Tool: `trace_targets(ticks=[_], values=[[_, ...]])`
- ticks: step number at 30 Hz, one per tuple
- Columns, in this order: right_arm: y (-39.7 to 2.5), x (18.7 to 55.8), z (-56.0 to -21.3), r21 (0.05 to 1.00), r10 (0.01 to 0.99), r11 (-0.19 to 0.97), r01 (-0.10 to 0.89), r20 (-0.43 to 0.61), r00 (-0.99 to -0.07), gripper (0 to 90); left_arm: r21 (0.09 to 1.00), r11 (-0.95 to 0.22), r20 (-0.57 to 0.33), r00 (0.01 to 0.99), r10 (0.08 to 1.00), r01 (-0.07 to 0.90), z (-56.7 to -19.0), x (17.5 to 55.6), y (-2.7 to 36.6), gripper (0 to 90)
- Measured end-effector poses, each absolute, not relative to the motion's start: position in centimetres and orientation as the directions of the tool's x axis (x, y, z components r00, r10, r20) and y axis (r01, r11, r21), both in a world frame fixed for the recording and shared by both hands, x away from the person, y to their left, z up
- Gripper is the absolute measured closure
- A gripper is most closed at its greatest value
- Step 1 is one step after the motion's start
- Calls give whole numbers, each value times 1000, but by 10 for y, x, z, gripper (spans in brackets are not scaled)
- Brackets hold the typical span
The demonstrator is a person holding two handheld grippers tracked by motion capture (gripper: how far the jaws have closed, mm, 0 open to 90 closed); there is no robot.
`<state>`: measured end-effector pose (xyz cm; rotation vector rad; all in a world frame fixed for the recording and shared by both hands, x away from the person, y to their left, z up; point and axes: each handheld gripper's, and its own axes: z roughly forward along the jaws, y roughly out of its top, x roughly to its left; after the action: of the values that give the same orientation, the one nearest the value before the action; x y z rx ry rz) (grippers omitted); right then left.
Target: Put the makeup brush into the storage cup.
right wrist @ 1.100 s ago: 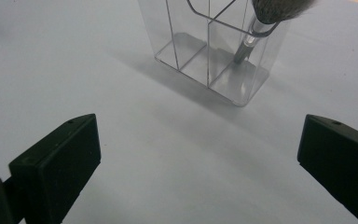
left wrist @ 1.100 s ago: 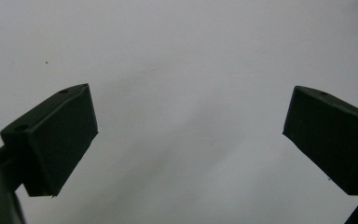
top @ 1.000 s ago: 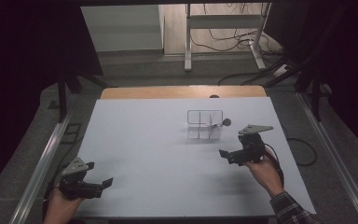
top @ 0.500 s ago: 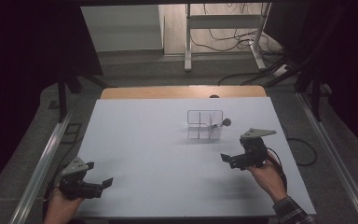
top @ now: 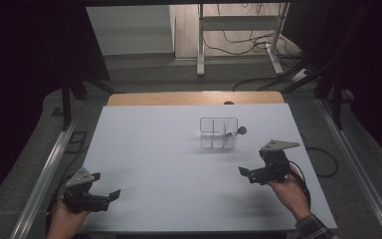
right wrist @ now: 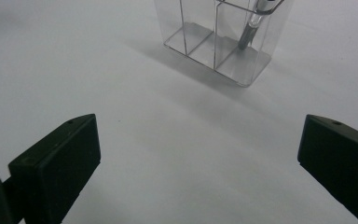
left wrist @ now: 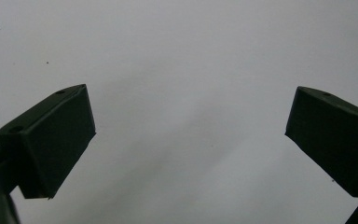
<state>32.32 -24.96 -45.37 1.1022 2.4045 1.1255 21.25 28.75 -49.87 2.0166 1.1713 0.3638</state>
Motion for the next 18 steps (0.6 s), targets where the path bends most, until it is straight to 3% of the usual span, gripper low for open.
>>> trace_targets(ticks=[18], values=[[-259,308,-452,742,737,418,524,60,-673,0,731,-289,-124,537,835,618,-499,213,287,18]])
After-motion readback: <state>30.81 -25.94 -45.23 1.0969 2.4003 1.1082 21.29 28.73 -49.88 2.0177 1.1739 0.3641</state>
